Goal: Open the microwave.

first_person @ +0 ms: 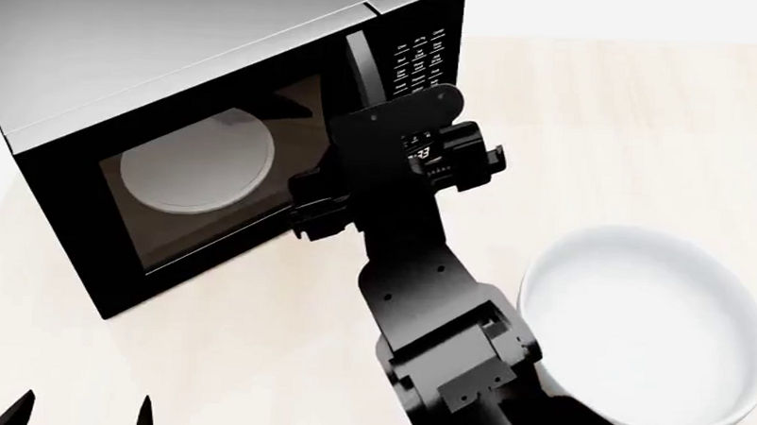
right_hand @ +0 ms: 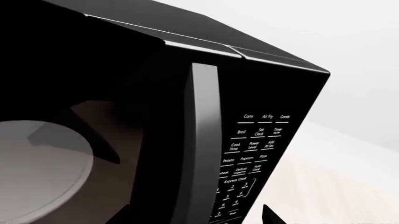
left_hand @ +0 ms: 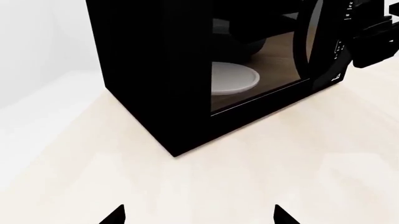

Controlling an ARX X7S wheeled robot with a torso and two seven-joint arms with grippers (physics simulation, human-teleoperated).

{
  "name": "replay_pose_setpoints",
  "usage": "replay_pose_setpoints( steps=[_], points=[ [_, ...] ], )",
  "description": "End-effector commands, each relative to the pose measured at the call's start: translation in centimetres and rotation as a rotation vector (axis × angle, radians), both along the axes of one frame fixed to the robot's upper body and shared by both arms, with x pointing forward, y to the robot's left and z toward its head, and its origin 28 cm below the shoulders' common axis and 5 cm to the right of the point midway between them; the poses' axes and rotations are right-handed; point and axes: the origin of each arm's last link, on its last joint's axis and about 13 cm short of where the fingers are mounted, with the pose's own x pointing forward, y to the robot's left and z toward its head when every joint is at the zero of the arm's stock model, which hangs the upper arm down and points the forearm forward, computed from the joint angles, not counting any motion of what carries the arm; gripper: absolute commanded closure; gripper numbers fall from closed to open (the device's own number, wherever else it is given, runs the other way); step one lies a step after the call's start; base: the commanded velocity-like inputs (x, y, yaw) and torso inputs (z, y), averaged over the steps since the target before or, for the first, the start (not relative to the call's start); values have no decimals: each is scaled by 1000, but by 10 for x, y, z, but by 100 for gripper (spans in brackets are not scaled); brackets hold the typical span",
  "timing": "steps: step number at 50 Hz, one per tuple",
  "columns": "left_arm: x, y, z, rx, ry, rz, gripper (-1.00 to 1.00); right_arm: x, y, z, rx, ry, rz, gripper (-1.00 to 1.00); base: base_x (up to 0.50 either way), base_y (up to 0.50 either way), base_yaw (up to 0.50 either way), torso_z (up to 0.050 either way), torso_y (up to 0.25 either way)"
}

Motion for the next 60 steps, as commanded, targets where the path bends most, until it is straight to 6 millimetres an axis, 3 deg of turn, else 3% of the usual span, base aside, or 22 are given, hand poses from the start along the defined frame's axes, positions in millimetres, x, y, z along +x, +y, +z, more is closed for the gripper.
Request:
replay_pose_setpoints(
  steps=[1,15,16,42,60],
  points=[
    [0,0,0,1,0,0,-100,1,-1,1,-7,2,-5,-100,0,0,0,0,0],
    [0,0,1,1,-2,3,-100,1,-1,4,-8,-2,-8,-100,0,0,0,0,0],
    [0,0,0,1,-1,3,-100,1,-1,4,-10,-3,-6,100,0,0,0,0,0],
    [1,-1,1,2,-2,1,-100,-1,-7,-8,70,-28,13,100,0,0,0,0,0],
    [0,-2,1,4,-2,-5,-100,-26,-14,-8,98,-71,56,100,0,0,0,0,0]
  ],
)
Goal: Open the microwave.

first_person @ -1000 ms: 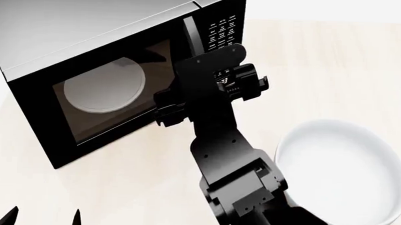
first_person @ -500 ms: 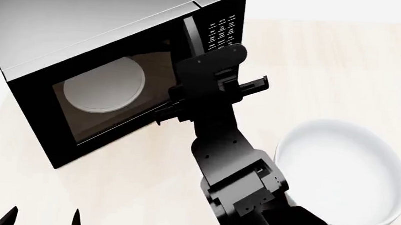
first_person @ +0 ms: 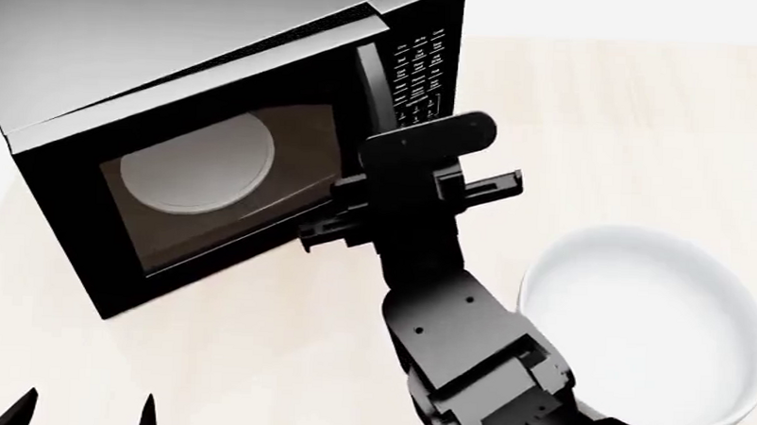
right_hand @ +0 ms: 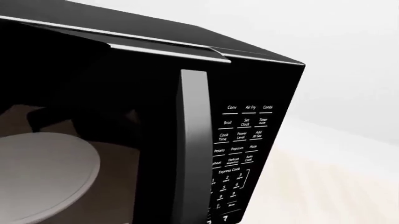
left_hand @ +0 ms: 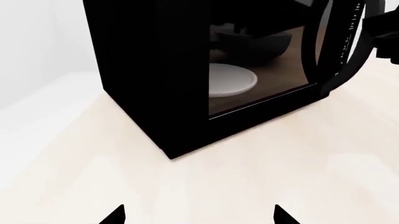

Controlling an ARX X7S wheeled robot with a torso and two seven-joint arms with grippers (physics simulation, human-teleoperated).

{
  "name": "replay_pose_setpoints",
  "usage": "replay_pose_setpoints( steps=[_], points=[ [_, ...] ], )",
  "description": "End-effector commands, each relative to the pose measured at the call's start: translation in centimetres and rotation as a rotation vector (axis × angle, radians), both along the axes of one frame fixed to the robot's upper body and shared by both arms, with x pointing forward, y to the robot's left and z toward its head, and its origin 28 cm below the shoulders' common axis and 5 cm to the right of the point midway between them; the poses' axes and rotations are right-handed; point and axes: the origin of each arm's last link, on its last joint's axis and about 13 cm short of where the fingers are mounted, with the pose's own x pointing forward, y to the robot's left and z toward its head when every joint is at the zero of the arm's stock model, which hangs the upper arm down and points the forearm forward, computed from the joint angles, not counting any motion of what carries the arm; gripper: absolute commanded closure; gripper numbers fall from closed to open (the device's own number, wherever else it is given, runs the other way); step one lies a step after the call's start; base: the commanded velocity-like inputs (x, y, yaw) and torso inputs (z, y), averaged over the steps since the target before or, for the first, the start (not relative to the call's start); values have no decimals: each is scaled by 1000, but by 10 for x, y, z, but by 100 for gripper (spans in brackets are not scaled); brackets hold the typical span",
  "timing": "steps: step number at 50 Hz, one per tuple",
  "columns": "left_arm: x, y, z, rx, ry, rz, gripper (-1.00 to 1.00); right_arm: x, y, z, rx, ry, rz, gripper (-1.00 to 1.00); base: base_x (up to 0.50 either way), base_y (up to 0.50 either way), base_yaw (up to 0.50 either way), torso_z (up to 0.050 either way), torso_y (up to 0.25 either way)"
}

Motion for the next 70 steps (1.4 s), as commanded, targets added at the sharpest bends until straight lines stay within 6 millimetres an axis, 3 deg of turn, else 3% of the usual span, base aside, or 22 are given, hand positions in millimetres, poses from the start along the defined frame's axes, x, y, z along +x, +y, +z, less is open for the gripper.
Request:
replay_pose_setpoints(
  steps=[1,27,59,70],
  points=[
    [-1,0,-1,0,1,-1,-100,-13,-2,2,15,-38,29,100,0,0,0,0,0],
    [0,-1,1,5,-4,-5,-100,-66,2,10,39,-118,126,100,0,0,0,0,1],
    [-2,0,0,1,-2,-1,-100,-113,1,-1,98,-155,179,100,0,0,0,0,3],
    [-2,0,0,1,-1,0,-100,-120,3,-4,117,-157,190,100,0,0,0,1,4]
  ],
)
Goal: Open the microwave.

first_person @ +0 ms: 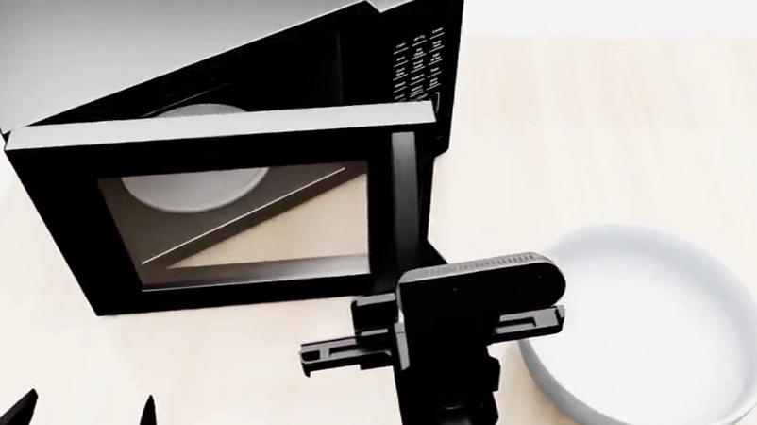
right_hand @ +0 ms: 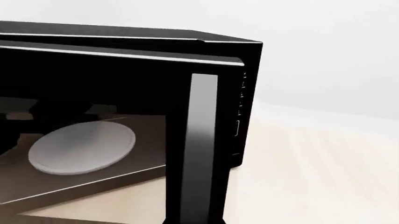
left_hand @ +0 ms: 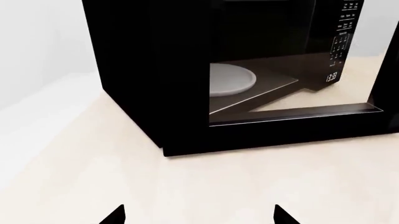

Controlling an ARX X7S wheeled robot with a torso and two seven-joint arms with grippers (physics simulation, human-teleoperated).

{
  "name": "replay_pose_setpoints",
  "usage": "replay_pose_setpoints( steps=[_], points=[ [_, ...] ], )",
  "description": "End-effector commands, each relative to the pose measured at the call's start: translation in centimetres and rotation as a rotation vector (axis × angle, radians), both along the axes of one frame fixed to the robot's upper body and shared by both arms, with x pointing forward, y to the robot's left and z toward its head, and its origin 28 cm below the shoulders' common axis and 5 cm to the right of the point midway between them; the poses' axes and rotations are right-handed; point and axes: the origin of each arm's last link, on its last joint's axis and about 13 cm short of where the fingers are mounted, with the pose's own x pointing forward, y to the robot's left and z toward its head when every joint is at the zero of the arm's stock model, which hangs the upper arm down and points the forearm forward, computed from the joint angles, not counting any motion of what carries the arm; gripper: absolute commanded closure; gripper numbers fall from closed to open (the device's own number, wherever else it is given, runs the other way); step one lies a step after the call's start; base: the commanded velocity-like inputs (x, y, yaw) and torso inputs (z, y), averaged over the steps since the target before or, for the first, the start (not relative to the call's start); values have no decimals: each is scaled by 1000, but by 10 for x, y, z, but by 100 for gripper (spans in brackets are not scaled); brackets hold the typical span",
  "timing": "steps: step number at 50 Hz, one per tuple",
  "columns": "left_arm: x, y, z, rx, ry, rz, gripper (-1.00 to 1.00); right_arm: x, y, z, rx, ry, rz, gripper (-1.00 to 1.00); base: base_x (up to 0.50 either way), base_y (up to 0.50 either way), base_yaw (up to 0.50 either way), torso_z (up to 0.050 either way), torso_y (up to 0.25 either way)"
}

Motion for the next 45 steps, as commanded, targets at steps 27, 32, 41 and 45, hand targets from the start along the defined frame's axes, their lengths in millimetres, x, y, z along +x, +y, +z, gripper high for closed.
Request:
replay_pose_setpoints(
  steps=[27,32,41,45],
  points=[
    [-1,2,4,1,-10,9,-100,-17,19,10,31,-165,159,-100,0,0,0,1,3],
    [-1,2,3,0,-8,8,-100,-18,19,11,31,-173,156,-100,0,0,0,0,2],
    [-1,2,1,-3,-6,9,-100,-13,17,8,37,-174,133,-100,0,0,0,1,1],
    [-1,2,1,-2,-6,10,-100,-13,14,9,40,-177,126,-100,0,0,0,0,0]
  ],
)
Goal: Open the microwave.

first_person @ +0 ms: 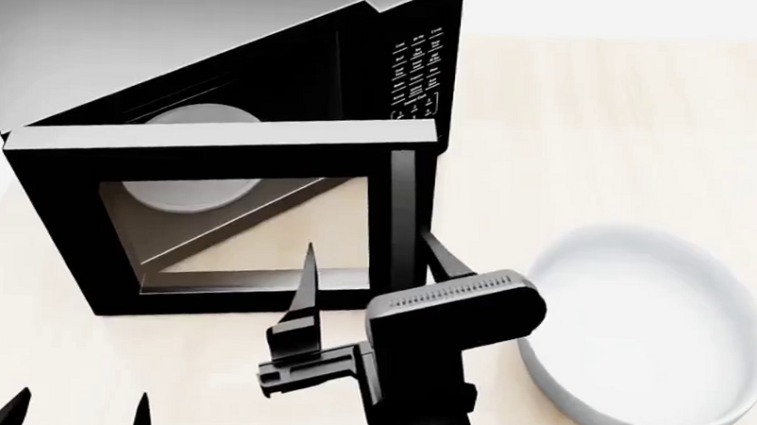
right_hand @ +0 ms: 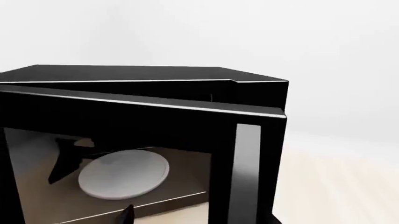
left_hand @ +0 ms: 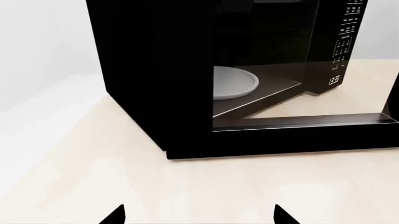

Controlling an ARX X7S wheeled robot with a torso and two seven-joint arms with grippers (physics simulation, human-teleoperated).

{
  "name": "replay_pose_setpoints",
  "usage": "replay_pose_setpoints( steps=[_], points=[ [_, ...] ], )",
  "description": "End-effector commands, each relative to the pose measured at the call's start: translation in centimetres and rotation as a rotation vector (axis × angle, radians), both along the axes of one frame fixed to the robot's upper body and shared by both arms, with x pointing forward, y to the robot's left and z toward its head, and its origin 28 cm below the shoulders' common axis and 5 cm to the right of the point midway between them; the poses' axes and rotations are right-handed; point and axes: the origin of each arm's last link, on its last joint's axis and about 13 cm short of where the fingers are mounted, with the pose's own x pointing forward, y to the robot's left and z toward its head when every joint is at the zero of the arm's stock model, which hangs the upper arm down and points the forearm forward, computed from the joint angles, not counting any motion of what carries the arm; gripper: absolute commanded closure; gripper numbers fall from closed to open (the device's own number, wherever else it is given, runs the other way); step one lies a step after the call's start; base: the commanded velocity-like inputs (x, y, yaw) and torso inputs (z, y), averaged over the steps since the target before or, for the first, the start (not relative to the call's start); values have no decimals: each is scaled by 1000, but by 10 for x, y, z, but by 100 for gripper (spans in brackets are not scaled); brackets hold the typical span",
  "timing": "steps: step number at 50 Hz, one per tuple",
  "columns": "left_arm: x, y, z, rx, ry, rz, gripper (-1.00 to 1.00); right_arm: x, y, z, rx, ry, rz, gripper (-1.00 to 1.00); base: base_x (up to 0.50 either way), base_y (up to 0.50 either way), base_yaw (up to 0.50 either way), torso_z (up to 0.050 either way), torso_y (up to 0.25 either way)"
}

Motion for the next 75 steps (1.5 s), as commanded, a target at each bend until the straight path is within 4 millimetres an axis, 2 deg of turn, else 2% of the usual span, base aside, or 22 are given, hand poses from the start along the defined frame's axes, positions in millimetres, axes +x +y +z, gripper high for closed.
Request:
replay_pose_setpoints(
  steps=[1,13,23,33,38,46,53,57,61,67,75],
  points=[
    [0,0,-1,-1,1,1,-100,1,1,7,7,-65,22,-100,0,0,0,0,0],
    [0,-2,1,4,-2,-3,-100,-7,-12,19,39,-97,-16,-100,0,0,0,0,0],
    [0,-2,4,6,-6,-5,-100,-16,-15,29,52,-117,-21,-100,0,0,0,0,0],
    [0,-4,4,4,-7,-11,-100,-43,-12,67,16,-180,-51,-100,0,0,0,0,0],
    [0,-5,3,0,-7,-17,-100,-46,-11,81,-18,-198,-98,-100,0,0,0,0,0],
    [0,-5,3,-3,-6,-18,-100,-63,-12,121,7,-262,-124,-100,0,0,0,0,0],
    [1,-6,2,-7,-4,-19,-100,-68,-10,144,6,-304,-156,-100,0,0,0,0,0],
    [1,-6,2,-7,-5,-21,-100,-66,-10,159,13,-316,-167,-100,0,0,0,0,0],
    [1,-5,3,-9,-8,-21,-100,-58,-11,169,3,-311,-146,-100,0,0,0,0,0],
    [1,-5,4,-6,-9,-23,-100,-42,-10,195,29,-280,-79,-100,0,0,0,0,0],
    [1,-7,2,-4,-7,-29,-100,-18,-11,219,-11,-139,-31,-100,0,0,0,0,0]
  ],
)
